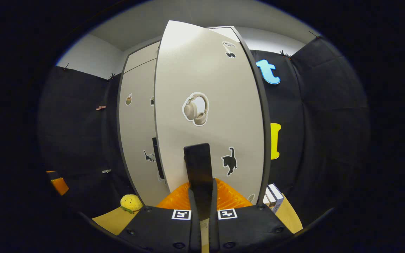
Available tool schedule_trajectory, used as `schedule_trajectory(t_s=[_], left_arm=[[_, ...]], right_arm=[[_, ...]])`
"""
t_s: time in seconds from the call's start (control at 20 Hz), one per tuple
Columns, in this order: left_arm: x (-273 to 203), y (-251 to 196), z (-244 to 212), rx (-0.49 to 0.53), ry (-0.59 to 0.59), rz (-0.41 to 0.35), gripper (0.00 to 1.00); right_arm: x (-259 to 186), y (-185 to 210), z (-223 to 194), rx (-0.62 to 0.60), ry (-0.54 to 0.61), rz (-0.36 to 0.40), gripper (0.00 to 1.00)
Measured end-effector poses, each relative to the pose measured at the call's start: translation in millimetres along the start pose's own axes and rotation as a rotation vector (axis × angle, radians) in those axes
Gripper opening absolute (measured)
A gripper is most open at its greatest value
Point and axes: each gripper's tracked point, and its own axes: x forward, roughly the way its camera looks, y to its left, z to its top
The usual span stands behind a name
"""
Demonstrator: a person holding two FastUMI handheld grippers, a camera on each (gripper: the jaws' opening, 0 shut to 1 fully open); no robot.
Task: Open the right door of the double-door shoe cabinet with the right hand, and open the left door with the left hand.
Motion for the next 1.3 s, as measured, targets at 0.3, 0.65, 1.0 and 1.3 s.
schedule_trajectory(t_s=[0.3,0.65,1.0,1.3], left_arm=[[13.4,-36.3,10.7,0.007,-0.017,-0.061,0.95],[34.8,-74.4,22.2,0.004,-0.032,-0.129,0.95],[52.2,-86.2,21.4,0.007,-0.027,-0.139,0.95],[62.8,-92.0,20.1,0.006,-0.024,-0.14,0.95]], right_arm=[[-13.7,-17.2,4.5,-0.03,0.01,-0.016,0.12],[-30.3,-63.7,9.8,-0.048,0.011,-0.065,0.11],[-41.0,-122.4,19.2,-0.038,-0.007,-0.193,0.07],[-50.5,-121.9,21.0,-0.049,-0.022,-0.186,0.07]])
